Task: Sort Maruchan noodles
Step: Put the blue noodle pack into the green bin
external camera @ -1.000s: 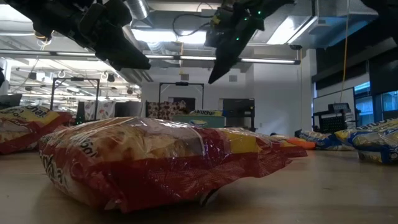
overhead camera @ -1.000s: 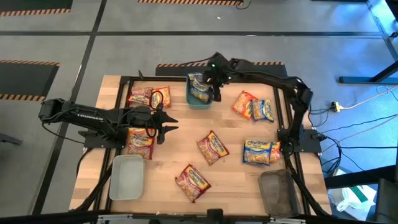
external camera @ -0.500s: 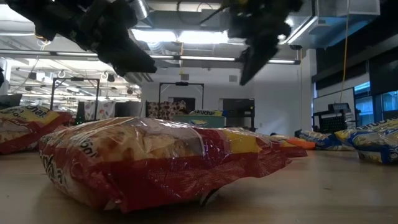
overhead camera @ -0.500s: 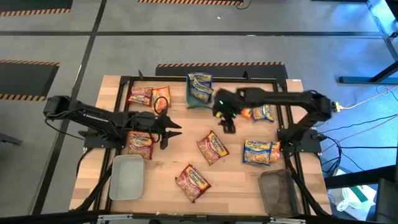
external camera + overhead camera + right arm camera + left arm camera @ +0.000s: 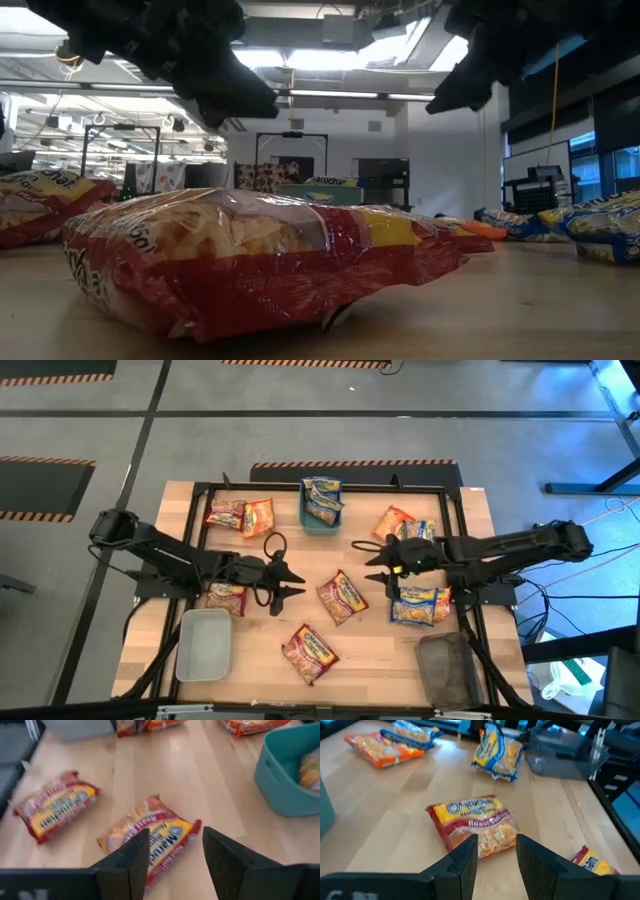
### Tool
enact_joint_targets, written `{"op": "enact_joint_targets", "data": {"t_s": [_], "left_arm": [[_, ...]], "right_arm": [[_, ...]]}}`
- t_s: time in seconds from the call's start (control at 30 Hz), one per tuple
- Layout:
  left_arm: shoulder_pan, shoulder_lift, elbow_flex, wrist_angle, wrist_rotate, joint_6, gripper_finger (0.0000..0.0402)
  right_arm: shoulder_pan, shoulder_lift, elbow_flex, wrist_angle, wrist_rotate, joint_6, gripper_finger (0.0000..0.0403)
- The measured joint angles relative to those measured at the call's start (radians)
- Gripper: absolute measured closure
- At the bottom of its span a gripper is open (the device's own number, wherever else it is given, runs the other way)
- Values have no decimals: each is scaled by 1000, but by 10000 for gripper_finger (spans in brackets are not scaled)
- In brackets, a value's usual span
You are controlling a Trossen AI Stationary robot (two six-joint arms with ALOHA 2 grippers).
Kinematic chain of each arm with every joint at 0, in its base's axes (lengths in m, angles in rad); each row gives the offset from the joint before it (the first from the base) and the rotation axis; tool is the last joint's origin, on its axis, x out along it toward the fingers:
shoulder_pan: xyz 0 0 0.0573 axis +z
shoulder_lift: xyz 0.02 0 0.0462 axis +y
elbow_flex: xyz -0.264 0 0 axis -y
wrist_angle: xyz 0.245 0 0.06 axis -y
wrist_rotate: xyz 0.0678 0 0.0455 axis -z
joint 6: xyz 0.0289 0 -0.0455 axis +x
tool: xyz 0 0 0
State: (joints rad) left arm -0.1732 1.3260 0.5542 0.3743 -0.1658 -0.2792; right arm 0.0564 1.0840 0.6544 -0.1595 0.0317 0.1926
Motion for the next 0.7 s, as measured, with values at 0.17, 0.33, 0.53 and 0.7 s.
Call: {"op": "enact_joint_targets", "data": {"t_s": [0.17, 0.33, 0.53, 0.7], "left_arm": [[-24, 44, 4, 1, -1, -24, 274], [-46, 97, 4, 28, -26, -29, 274], [-46, 133, 4, 30, -26, -61, 274], [-58, 137, 4, 28, -24, -68, 274]], "right_arm": [[2, 19, -51, 93, -67, 146, 237], [3, 34, -52, 66, -102, 208, 229], [-7, 22, -37, -122, -192, 256, 162], [-44, 9, 51, -519, -178, 306, 119]]}}
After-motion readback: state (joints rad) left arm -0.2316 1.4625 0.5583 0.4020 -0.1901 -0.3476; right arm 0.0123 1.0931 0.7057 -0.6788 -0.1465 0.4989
